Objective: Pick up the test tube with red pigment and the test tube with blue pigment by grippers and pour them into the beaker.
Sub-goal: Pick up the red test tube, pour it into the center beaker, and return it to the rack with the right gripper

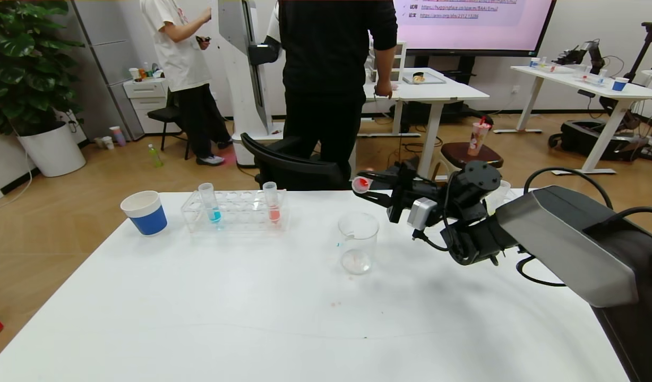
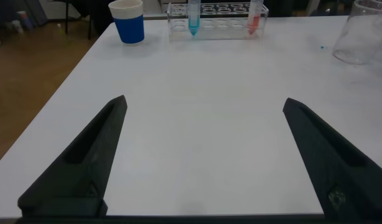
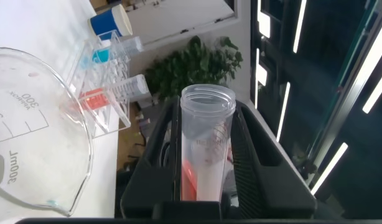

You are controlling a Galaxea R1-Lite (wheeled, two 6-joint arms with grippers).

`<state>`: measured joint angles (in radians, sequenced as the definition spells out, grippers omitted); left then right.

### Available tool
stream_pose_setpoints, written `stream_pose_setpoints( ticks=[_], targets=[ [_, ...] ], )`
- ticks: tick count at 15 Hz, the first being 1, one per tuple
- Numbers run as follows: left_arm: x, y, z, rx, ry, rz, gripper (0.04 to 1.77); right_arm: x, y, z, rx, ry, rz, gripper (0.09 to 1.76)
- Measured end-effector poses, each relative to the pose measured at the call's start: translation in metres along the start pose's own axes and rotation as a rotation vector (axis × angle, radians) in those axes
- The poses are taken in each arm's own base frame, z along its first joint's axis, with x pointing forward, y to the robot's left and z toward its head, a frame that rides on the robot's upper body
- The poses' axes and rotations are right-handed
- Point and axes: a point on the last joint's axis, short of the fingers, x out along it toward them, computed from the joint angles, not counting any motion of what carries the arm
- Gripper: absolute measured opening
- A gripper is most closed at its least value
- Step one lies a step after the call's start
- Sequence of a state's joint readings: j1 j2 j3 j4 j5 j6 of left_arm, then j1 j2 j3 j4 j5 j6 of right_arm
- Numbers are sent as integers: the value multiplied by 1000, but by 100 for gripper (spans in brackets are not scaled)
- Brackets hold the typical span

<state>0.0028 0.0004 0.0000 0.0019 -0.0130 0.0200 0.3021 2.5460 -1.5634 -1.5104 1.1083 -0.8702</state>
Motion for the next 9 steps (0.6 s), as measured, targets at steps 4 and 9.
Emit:
stream_pose_setpoints(
  ticks=[4,9],
  targets=[
    [0,0,0,0,0,0,175,0,-2,-9,-69,-33,11,49],
    [0,0,0,0,0,1,175,-7,0,-17,-119,-49,29,49]
  ],
)
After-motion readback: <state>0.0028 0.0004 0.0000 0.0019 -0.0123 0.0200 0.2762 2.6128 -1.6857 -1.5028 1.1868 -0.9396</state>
